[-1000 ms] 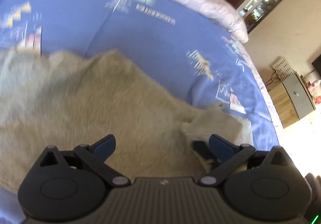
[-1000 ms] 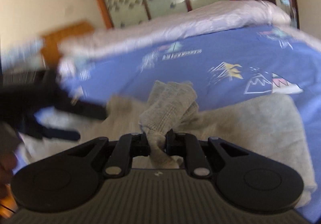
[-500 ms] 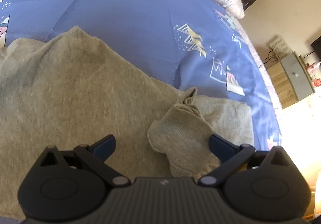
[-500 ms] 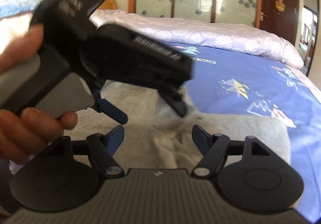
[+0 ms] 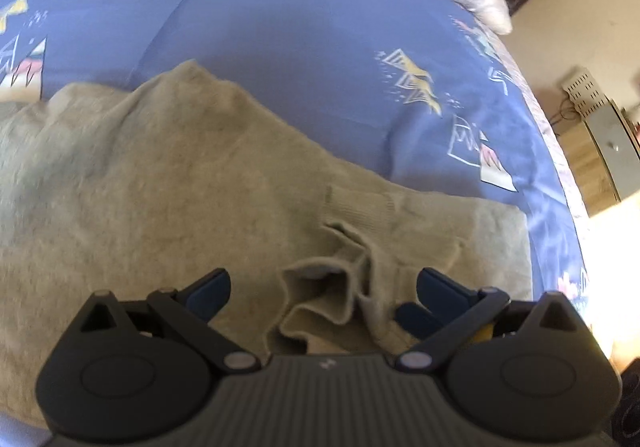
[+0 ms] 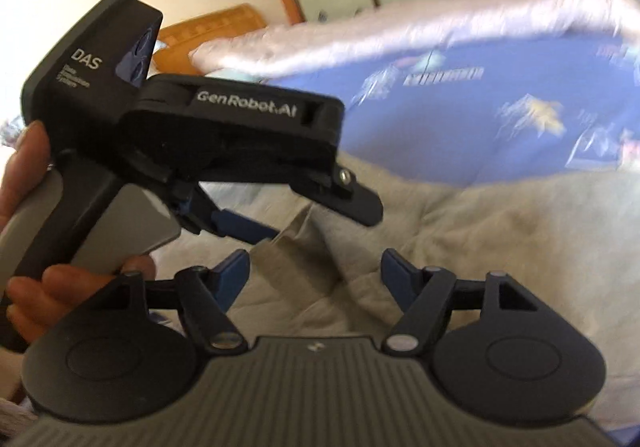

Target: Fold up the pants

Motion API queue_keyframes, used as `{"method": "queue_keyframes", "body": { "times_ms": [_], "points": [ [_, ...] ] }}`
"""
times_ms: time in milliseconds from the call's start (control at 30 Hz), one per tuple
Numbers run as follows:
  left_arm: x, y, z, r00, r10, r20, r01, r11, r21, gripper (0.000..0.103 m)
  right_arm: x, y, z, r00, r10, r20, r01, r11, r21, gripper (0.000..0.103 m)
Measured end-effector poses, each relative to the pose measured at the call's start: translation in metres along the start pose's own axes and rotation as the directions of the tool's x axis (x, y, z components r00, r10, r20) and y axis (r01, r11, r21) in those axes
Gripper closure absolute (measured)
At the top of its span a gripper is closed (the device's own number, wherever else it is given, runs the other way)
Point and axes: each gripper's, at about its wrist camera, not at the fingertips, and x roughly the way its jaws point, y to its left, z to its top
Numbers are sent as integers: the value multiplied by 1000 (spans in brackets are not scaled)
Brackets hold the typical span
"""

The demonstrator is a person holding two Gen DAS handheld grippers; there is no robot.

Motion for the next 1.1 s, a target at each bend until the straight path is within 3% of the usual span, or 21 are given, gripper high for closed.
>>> {"method": "queue_keyframes", "body": {
  "times_ms": [133, 233, 267, 300, 400, 433, 500, 567, 667, 767, 833, 967, 1100],
  "points": [
    [3, 7, -2, 1000, 1, -12, -1, 1000, -1, 1, -44, -12, 2, 994, -77, 77, 73, 996, 44, 29],
    [13, 0, -7, 999, -35, -39, 36, 999, 15, 5, -88, -42, -1, 970, -183, 158, 159, 975, 152, 29],
    [17, -4, -8, 998, -39, -49, 41, 999, 35, 27, -100, -57, -4, 956, -231, 179, 195, 961, 199, 29],
    [20, -8, -9, 997, -40, -65, 43, 998, 52, 63, -111, -70, -6, 940, -282, 190, 232, 941, 248, 29],
    [24, -15, -9, 996, -39, -77, 44, 997, 59, 84, -121, -112, -16, 906, -396, 147, 312, 863, 398, 29],
    [17, -17, -7, 997, -52, -54, 55, 996, 68, 84, -120, -123, -19, 903, -414, 117, 326, 835, 444, 33],
    [-3, -18, -2, 997, -67, 24, 65, 994, 90, 84, -119, -135, -25, 908, -413, 69, 325, 799, 505, 57],
    [-19, -15, 4, 995, -45, 92, 36, 994, 102, 84, -122, -133, -31, 916, -396, 61, 309, 796, 520, 64],
    [-28, 4, 6, 991, 27, 129, -38, 996, 78, 84, -107, -118, -31, 936, -345, 66, 276, 838, 471, 67],
    [-14, 31, -5, 997, 57, 60, -57, 998, -4, 84, -97, -109, -41, 952, -302, 52, 246, 855, 457, 67],
    [-1, 39, -15, 997, 77, 29, -77, 997, -4, 80, -90, -107, -45, 950, -310, 25, 267, 854, 447, 67],
    [2, 28, -24, 989, 132, 69, -138, 987, 78, 77, -88, -110, -44, 946, -323, 12, 283, 846, 452, 72],
    [-2, 29, -20, 992, 117, 52, -119, 992, 50, 78, -91, -112, -40, 943, -331, -19, 300, 828, 474, 77]
  ]
}}
